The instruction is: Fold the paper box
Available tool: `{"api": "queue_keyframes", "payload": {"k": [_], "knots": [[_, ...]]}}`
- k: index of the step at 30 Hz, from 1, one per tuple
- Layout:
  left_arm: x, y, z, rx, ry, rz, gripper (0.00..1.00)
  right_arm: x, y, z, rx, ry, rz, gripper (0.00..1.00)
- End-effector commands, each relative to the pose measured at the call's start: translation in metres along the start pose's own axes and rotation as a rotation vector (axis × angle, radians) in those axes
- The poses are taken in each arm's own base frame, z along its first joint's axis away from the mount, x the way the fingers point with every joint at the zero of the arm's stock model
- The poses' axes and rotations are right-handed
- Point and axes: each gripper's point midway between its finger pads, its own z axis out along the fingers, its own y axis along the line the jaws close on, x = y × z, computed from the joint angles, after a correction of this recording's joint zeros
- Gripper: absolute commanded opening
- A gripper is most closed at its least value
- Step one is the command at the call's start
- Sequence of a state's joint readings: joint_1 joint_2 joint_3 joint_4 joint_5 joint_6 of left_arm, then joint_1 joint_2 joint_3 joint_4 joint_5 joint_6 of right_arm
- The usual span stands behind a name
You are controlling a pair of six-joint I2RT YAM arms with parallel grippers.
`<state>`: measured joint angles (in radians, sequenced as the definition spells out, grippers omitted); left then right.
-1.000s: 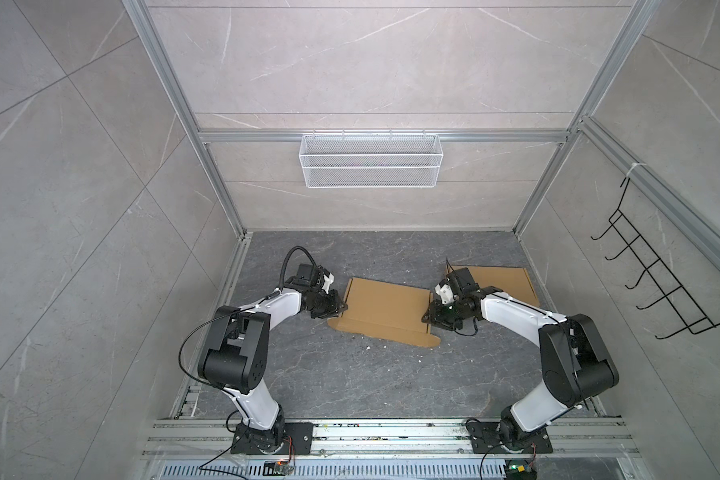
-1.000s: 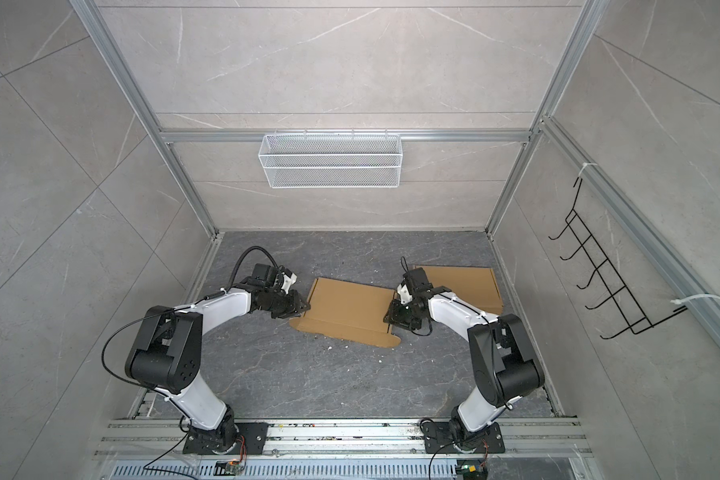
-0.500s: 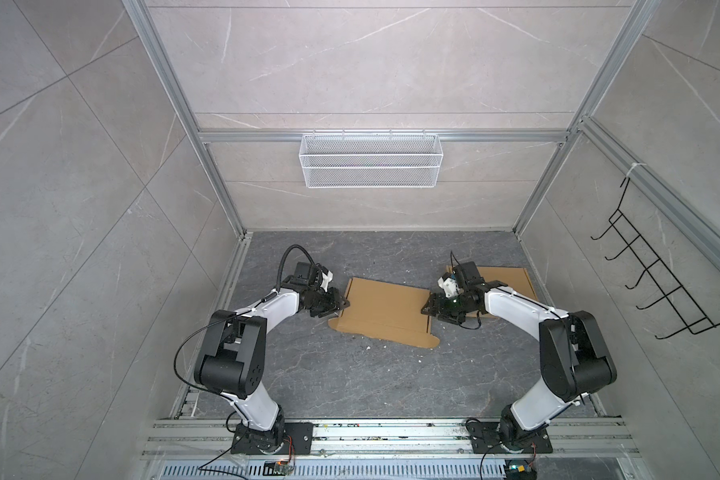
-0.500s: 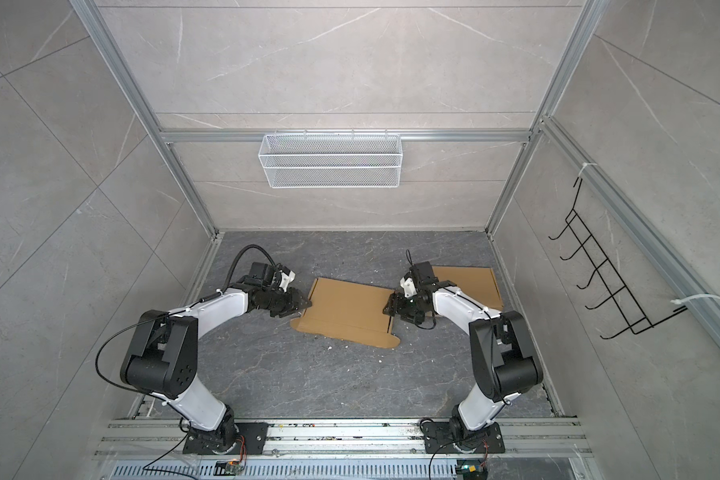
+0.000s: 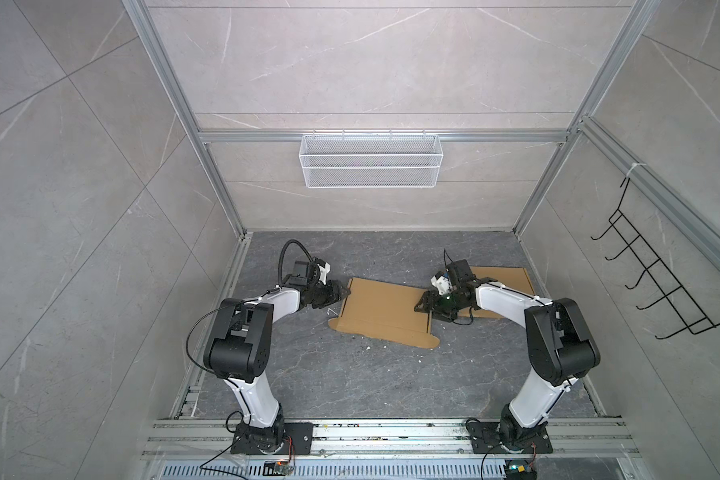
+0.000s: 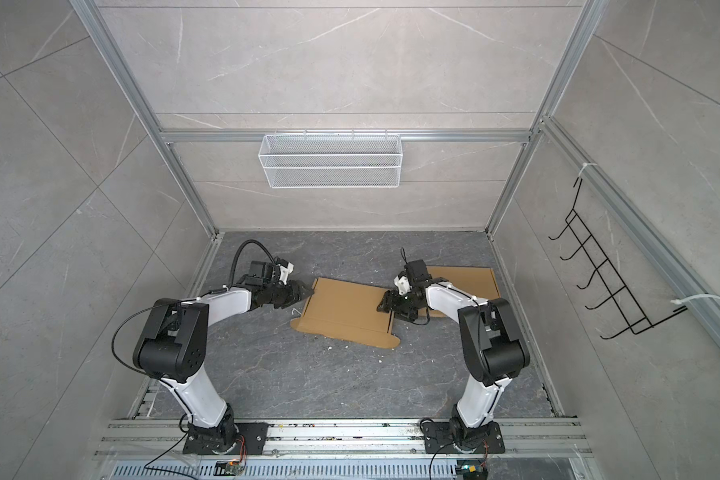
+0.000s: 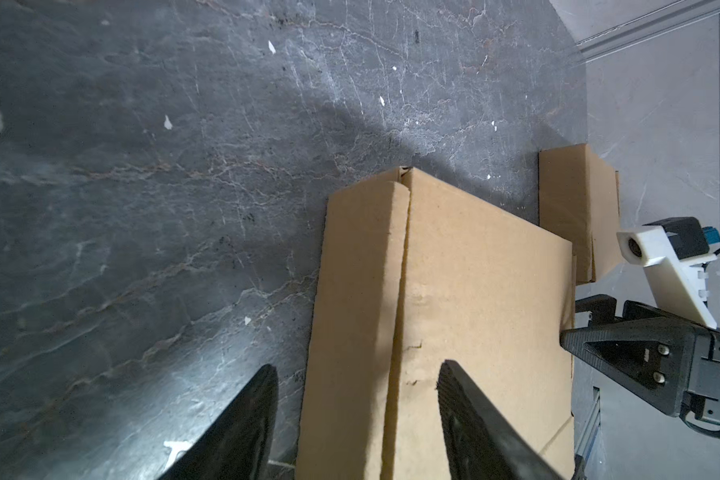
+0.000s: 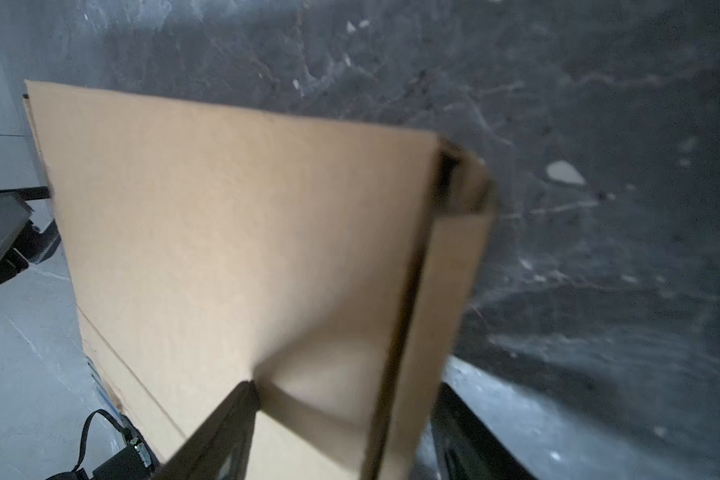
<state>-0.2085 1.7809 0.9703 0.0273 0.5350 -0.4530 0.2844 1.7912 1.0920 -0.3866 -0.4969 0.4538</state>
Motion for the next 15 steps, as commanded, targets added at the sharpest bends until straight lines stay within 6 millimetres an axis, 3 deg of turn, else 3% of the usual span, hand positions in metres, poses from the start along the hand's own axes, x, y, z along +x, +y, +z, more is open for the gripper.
{"api": "queue_keyframes", "payload": {"k": [1,9,15], "knots": [[-0.006,-0.001,-0.003,0.042,-0.051,-0.009,0.63,-0.011,0.024,0.011,-0.041,-0.002,-0.03,0.68],[0.021,0.04,-0.032,-0.057,-0.087,-0.147,0.58,-0.018,0.068,0.038,-0.111,0.038,-0.078,0.68],[0.03,0.062,-0.045,-0.094,-0.112,-0.199,0.53,-0.02,0.072,0.041,-0.173,0.052,-0.063,0.7]]}}
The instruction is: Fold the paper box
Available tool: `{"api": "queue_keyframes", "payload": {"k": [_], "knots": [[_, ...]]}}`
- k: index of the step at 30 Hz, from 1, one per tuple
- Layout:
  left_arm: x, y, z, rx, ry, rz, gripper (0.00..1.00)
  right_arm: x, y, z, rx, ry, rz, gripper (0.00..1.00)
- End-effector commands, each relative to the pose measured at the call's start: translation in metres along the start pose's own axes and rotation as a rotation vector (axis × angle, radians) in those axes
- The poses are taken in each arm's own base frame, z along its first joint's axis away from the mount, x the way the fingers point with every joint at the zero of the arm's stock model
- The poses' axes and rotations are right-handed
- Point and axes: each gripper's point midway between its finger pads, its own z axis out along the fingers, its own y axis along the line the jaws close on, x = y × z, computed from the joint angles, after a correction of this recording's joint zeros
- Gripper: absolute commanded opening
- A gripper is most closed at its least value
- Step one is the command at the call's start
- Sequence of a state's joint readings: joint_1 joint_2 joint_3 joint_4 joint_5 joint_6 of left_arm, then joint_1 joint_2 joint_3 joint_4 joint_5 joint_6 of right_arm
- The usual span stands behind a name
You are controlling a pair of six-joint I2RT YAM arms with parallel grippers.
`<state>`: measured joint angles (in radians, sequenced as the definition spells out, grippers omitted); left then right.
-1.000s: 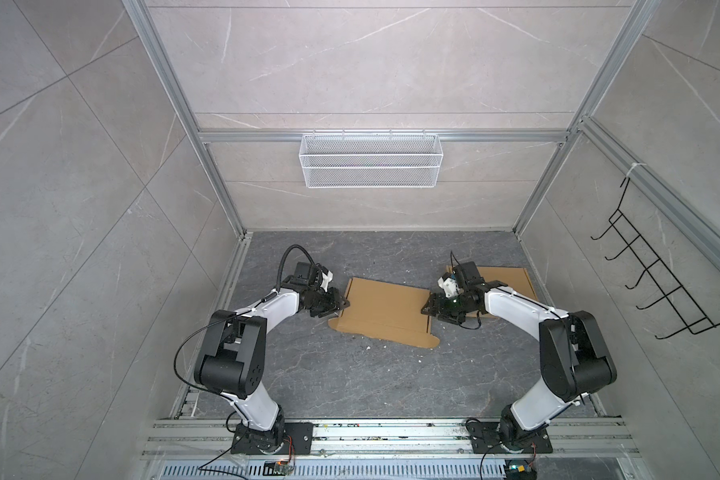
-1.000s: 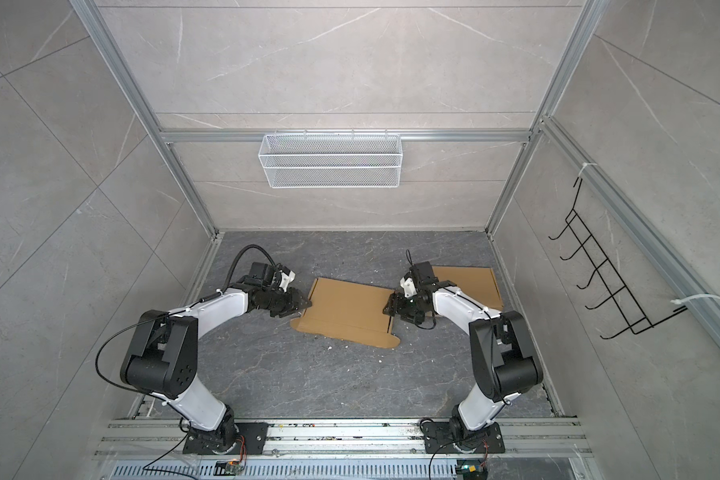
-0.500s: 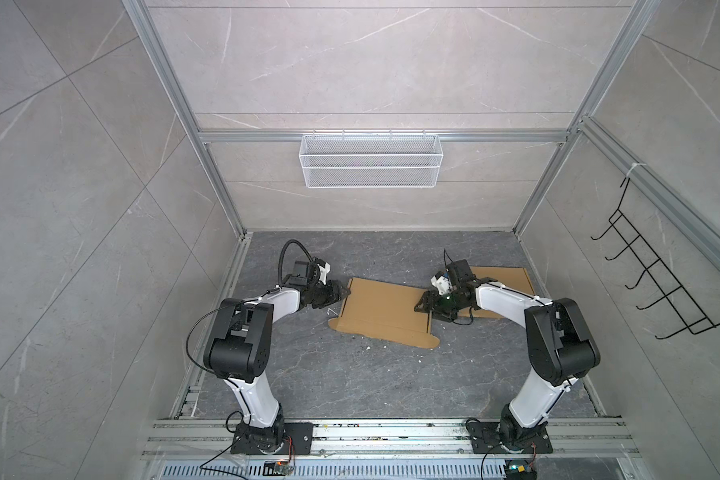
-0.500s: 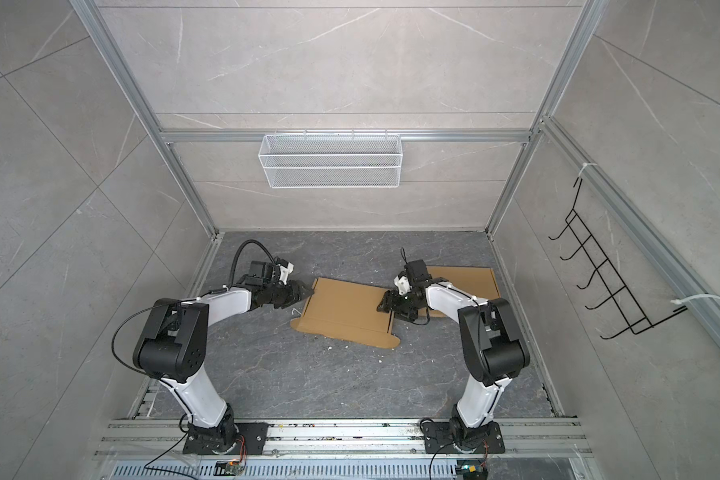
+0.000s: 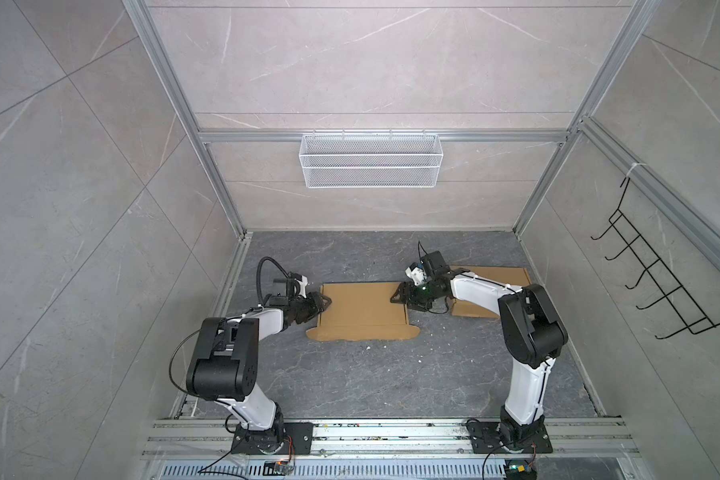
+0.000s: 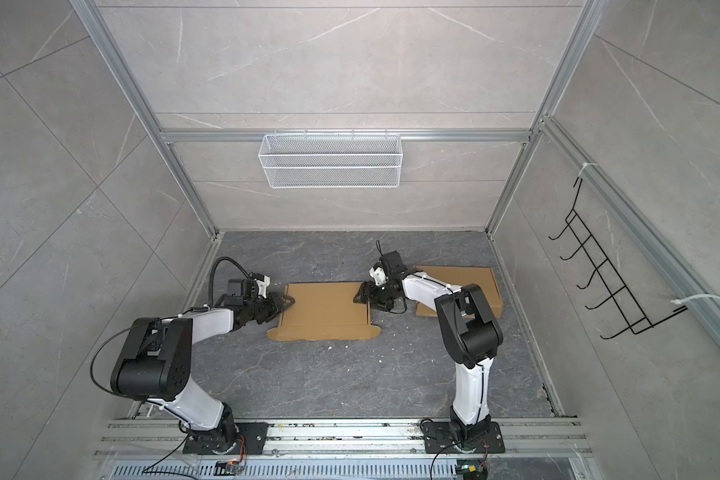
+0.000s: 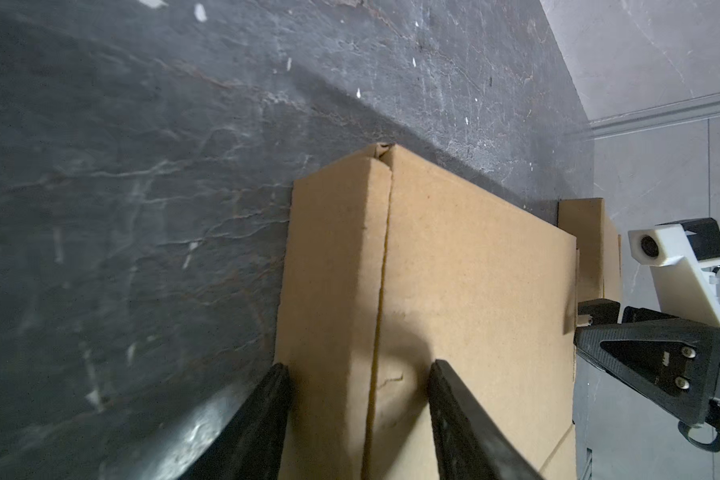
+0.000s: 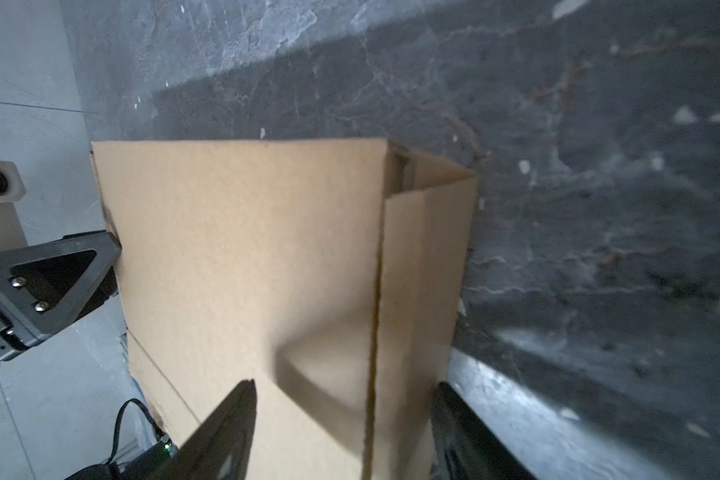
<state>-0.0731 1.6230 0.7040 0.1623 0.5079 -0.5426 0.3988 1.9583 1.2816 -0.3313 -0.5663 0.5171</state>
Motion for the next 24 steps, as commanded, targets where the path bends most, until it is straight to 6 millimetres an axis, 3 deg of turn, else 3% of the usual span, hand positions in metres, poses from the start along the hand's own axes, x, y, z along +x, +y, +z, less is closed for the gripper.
{"api": "queue_keyframes", "payload": {"k": [1,10,24], "knots": [[0.008,0.012,-0.002,-0.035,0.01,-0.036,0.52,-0.003,0.009,0.0,-0.069,0.009,0.002,0.71],[0.019,0.041,-0.001,-0.11,0.052,-0.124,0.36,0.018,-0.007,-0.016,-0.113,0.032,-0.021,0.86],[0.031,0.062,-0.01,-0.222,0.111,-0.162,0.2,0.041,-0.014,-0.01,-0.162,0.077,0.046,0.94]]}}
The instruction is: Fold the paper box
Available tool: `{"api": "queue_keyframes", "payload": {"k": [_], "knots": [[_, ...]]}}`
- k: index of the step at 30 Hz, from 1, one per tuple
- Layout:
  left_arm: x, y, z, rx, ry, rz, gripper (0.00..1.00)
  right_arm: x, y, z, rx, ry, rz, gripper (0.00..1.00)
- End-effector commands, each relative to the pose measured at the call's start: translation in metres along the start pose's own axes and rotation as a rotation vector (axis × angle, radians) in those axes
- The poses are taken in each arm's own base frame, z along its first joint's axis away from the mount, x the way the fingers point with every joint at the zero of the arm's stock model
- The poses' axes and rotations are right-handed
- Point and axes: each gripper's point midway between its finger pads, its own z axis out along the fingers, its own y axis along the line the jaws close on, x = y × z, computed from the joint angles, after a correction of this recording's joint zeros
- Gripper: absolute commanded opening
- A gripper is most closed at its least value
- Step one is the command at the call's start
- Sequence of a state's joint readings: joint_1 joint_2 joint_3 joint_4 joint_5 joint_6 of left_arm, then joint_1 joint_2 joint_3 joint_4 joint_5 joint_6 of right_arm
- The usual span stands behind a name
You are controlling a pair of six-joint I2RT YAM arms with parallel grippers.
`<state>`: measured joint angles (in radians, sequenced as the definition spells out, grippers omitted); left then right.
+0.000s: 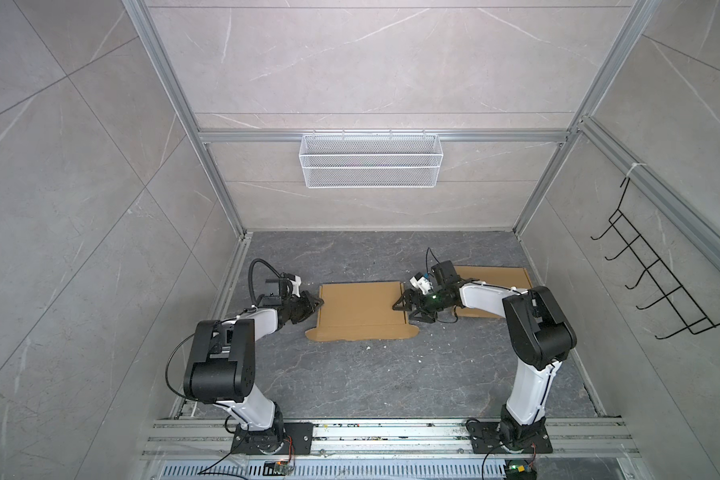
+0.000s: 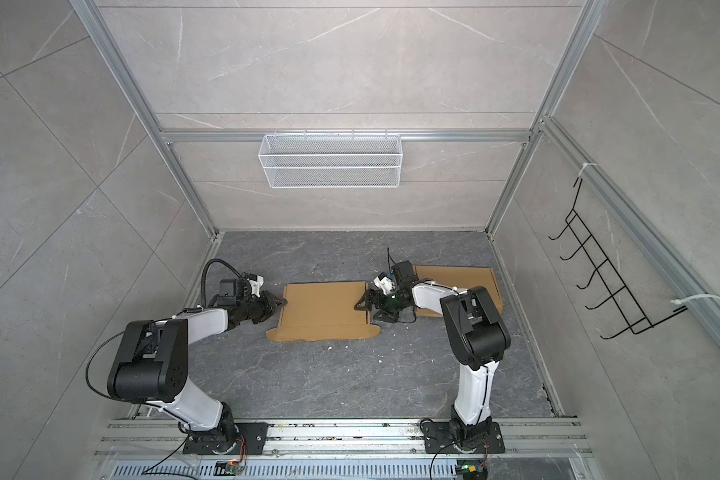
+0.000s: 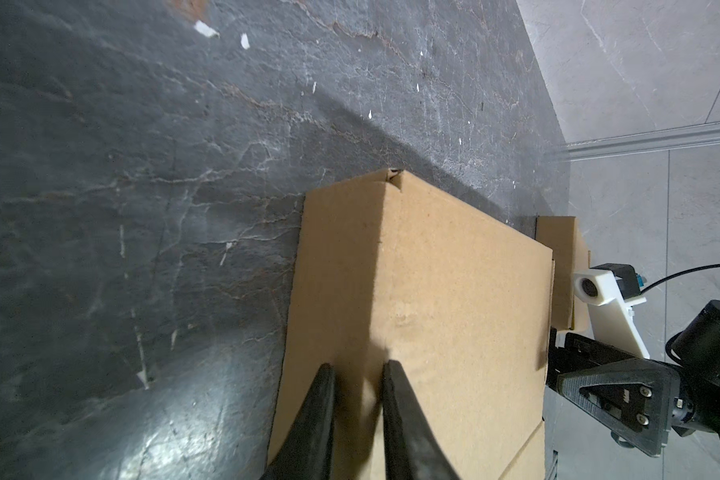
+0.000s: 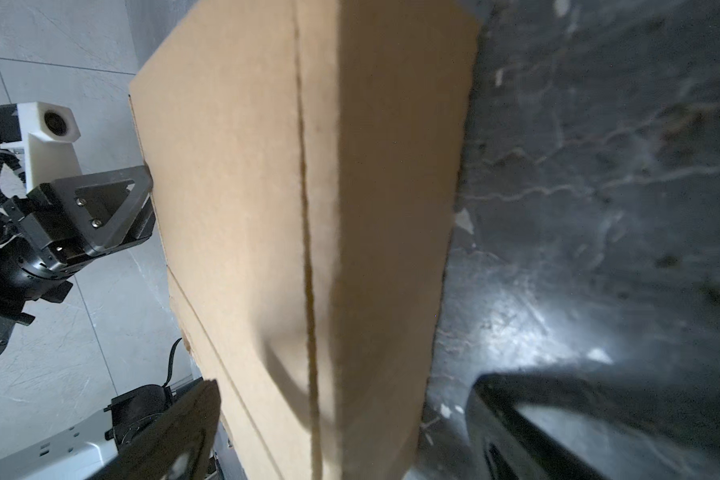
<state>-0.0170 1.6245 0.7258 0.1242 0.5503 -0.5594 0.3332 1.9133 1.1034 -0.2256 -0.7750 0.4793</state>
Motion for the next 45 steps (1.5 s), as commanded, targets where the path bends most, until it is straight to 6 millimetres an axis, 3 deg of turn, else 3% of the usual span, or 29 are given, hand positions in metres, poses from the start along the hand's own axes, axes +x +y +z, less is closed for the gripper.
{"api": "queue_keyframes", "payload": {"k": [1,14,35,42,45], "knots": [[0.039,0.058,-0.002,-0.239,0.11,-0.106,0.2,0.009,-0.003,-0.003,0.003,0.0,0.032,0.94],[0.042,0.067,-0.008,-0.295,0.12,-0.103,0.14,0.024,-0.007,0.001,-0.017,0.039,0.07,0.94],[0.045,0.073,-0.007,-0.317,0.131,-0.098,0.12,0.007,0.017,0.025,-0.178,0.065,0.106,0.93],[0.039,0.065,-0.005,-0.278,0.119,-0.094,0.15,0.001,0.031,0.032,-0.25,0.053,0.132,0.82],[0.03,0.05,-0.004,-0.212,0.088,-0.083,0.19,-0.002,0.033,0.033,-0.265,0.043,0.154,0.77]]}}
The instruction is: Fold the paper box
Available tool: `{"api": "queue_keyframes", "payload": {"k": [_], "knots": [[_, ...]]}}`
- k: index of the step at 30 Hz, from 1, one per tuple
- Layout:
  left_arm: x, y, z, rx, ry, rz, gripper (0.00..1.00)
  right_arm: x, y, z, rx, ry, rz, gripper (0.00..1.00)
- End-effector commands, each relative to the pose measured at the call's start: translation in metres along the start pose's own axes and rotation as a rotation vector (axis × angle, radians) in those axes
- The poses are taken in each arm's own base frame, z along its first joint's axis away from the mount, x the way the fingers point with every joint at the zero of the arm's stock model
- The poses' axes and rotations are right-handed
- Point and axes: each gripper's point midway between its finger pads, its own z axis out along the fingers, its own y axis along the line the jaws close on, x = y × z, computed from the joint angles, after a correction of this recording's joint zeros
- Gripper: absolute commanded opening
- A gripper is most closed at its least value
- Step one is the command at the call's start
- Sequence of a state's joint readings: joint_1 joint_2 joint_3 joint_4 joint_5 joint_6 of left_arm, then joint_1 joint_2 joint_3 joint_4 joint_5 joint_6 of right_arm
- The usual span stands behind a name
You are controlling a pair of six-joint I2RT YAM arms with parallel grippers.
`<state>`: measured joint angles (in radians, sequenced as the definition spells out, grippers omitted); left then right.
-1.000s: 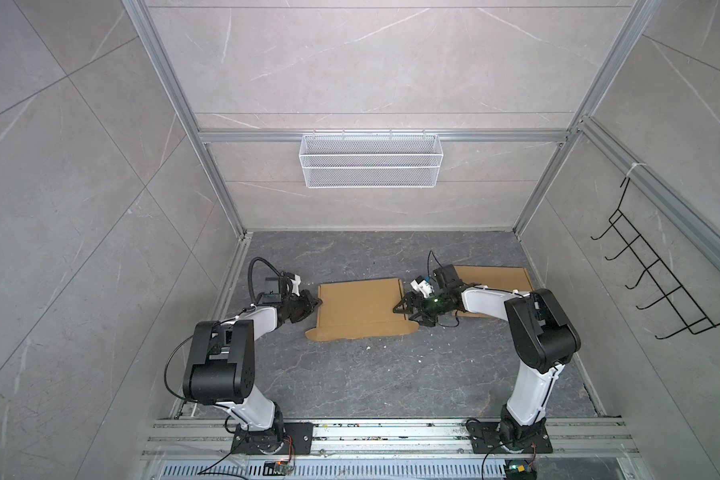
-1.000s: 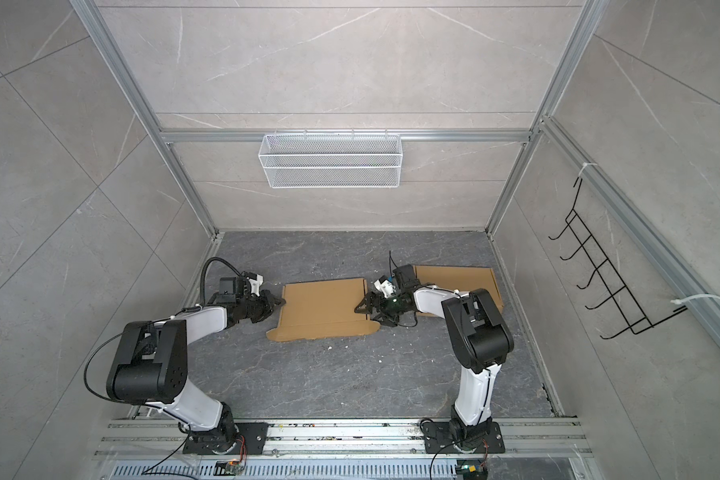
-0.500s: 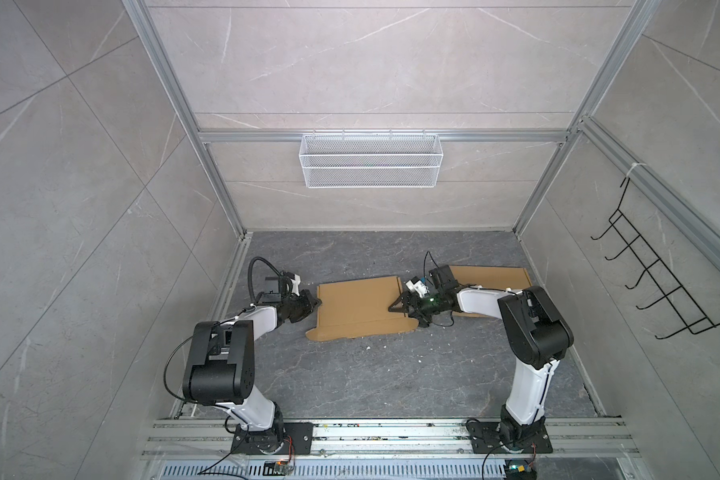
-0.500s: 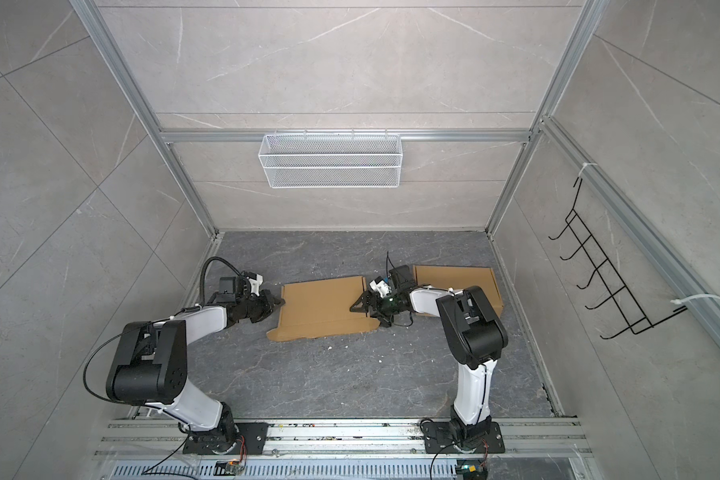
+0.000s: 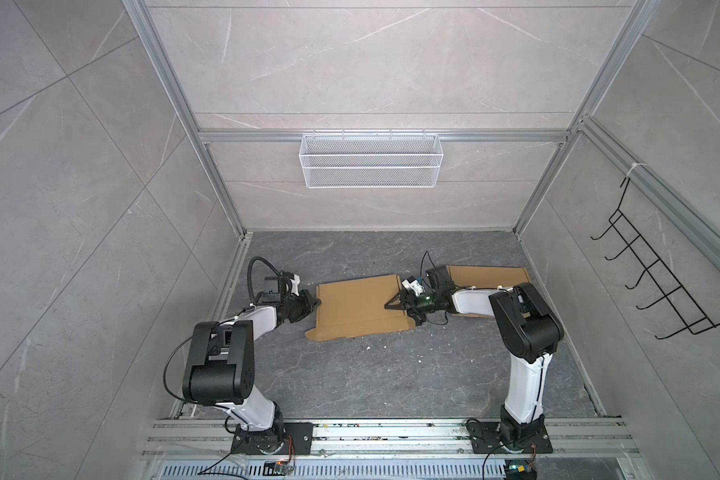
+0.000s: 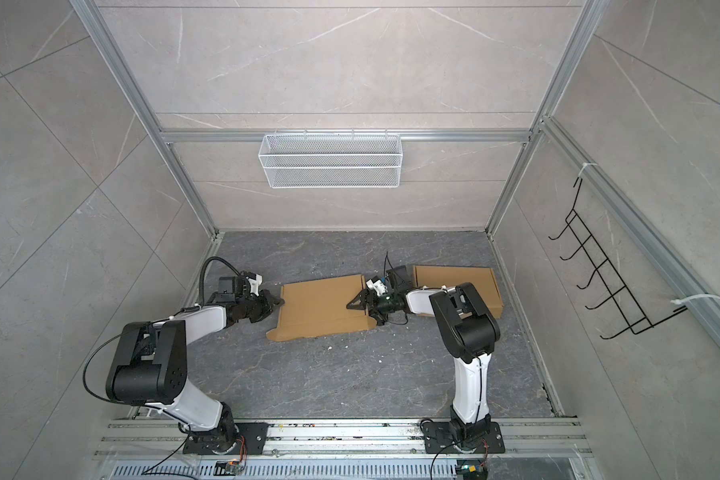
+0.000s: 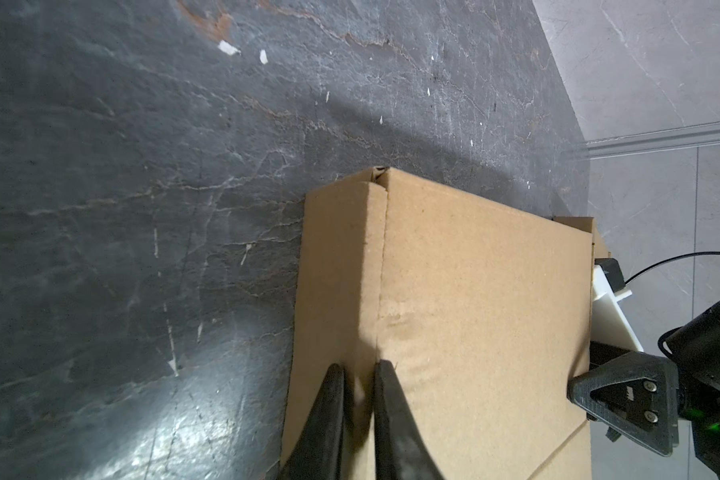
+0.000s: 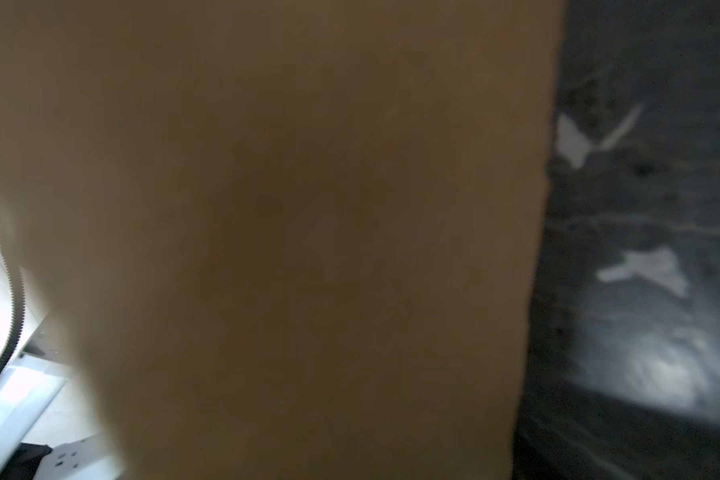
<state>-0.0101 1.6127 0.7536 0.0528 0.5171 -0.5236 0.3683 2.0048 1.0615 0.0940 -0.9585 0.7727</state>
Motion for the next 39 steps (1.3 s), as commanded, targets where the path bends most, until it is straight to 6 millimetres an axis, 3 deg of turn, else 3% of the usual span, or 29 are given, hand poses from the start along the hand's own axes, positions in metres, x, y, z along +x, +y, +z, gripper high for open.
{"api": "queue_keyframes", "payload": {"k": [1,5,8,13,16,19,25,28,34,39], "knots": [[0.029,0.037,0.004,-0.127,0.076,-0.095,0.23,-0.002,0.006,0.007,-0.052,0.001,0.031,0.75],[0.012,0.006,0.001,0.009,0.037,-0.092,0.38,-0.003,0.009,0.008,-0.076,-0.002,0.057,0.67],[-0.002,-0.015,-0.014,0.053,-0.019,-0.051,0.44,-0.001,0.013,0.005,-0.086,-0.003,0.068,0.64],[-0.025,-0.053,-0.066,0.044,-0.156,0.128,0.5,0.002,0.02,-0.001,-0.093,-0.01,0.11,0.62],[-0.027,-0.079,-0.094,0.015,-0.226,0.31,0.54,0.003,0.023,-0.003,-0.103,-0.007,0.2,0.6],[-0.013,-0.112,-0.11,-0.029,-0.236,0.594,0.57,0.007,0.027,-0.006,-0.106,0.002,0.262,0.59],[0.036,-0.148,-0.111,-0.112,-0.168,1.168,0.61,0.008,0.041,-0.014,-0.147,-0.011,0.359,0.6],[0.058,-0.166,-0.115,-0.049,-0.141,1.341,0.65,0.01,0.043,-0.015,-0.161,-0.013,0.412,0.59],[0.096,-0.174,-0.108,-0.036,-0.029,1.619,0.73,0.013,0.054,-0.021,-0.181,-0.004,0.444,0.6],[0.104,-0.166,-0.094,-0.093,0.002,1.776,0.84,0.015,0.063,-0.025,-0.187,0.007,0.454,0.59]]}}
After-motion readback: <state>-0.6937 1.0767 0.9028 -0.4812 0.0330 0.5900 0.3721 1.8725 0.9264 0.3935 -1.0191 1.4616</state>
